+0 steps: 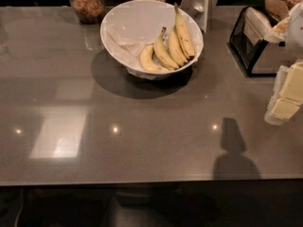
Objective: Pick banana from white bowl
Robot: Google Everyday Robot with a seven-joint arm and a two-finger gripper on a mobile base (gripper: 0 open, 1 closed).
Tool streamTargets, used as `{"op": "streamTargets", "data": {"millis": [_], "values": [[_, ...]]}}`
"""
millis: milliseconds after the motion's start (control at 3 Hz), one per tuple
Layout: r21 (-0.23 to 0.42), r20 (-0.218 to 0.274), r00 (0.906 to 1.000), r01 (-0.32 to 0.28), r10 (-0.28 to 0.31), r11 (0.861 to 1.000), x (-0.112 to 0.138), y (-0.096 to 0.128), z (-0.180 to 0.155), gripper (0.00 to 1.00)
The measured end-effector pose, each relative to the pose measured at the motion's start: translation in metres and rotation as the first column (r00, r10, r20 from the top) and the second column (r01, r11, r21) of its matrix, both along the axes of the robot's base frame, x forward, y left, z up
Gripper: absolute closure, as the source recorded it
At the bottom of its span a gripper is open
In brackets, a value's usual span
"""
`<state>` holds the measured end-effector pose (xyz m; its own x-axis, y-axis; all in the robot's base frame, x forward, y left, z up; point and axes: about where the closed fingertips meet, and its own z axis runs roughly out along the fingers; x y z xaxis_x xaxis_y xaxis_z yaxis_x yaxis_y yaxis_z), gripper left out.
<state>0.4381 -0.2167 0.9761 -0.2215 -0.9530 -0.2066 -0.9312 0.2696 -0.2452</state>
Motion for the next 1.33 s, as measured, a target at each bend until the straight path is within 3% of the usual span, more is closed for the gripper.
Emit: {"op": "streamTargets", "data": {"millis": [667, 1000, 1333], "values": [[0.016, 0.022, 0.9997, -0.001, 0.000, 1.000, 0.003, 0.001, 0.003, 0.00], [0.114, 0.078, 0.9969, 0.006, -0.015, 0.993, 0.021, 0.003, -0.001, 0.00], [0.256, 0.152, 0.9877, -0.003, -0.037, 0.967, 0.059, 0.016, -0.002, 0.00]]}}
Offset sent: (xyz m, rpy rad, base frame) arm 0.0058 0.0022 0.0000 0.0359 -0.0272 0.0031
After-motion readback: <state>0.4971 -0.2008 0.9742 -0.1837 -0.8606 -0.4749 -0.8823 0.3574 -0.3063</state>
